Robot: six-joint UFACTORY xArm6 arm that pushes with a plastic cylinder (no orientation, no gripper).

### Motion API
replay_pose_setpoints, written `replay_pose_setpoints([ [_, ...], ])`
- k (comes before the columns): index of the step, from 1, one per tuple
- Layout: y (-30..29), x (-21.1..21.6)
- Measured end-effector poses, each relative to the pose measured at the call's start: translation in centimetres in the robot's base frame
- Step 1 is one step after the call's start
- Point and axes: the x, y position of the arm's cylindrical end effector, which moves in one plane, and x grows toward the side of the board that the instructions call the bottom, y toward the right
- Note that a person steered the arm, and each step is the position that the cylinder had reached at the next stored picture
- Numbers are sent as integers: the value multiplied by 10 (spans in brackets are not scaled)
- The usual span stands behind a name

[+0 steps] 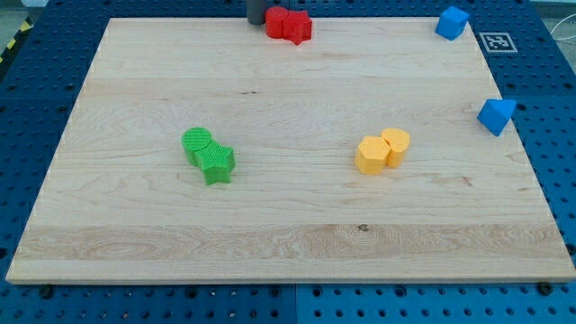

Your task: Move your arm to the right side of the board

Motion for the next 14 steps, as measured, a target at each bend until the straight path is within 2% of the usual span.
replay_pose_setpoints([
  [1, 3, 2],
  [2, -26, 23],
  [3, -33, 93],
  [4, 50, 163],
  [5, 142, 159],
  [6, 147, 112],
  [7, 166, 43],
  [8, 180, 0],
  [14, 233, 0],
])
